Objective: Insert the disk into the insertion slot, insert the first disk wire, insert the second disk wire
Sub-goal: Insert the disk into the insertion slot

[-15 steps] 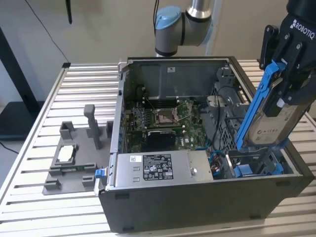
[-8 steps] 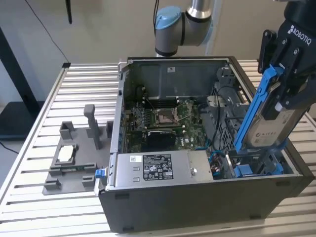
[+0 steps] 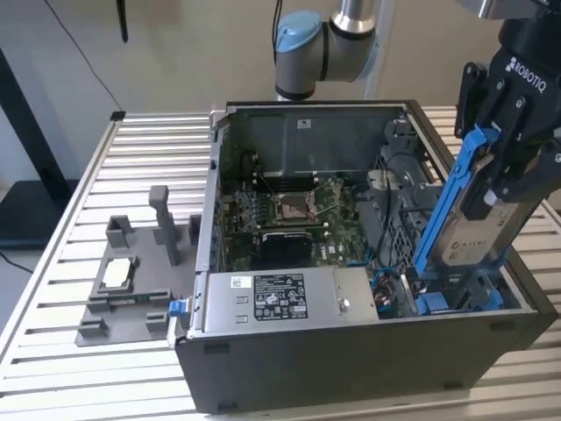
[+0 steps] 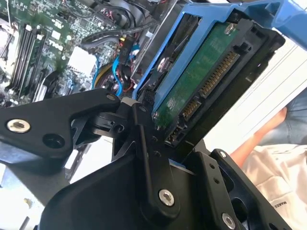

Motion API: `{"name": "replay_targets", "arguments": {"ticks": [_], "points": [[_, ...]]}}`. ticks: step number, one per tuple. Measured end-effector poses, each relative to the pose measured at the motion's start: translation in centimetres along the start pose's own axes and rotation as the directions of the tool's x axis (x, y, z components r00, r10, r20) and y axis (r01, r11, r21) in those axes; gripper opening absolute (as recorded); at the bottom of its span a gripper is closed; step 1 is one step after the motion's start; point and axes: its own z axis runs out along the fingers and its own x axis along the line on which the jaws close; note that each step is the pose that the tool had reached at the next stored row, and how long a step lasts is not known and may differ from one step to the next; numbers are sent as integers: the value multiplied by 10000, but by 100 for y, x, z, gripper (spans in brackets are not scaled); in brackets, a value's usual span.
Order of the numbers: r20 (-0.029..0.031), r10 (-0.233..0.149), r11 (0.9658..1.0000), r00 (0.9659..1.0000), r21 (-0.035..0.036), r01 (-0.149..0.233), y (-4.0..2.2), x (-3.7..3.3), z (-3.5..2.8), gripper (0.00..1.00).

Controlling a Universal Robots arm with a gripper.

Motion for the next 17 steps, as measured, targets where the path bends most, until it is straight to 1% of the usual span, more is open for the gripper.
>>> {"name": "replay_targets", "arguments": {"ticks": [6,10,17], "points": [[0,0,10000,10000,0,0,-5,7,56,33],[1,-1,10000,10000,0,1,-14,12,105,33],[1,0,10000,10000,0,0,-20,11,229,33]]}}
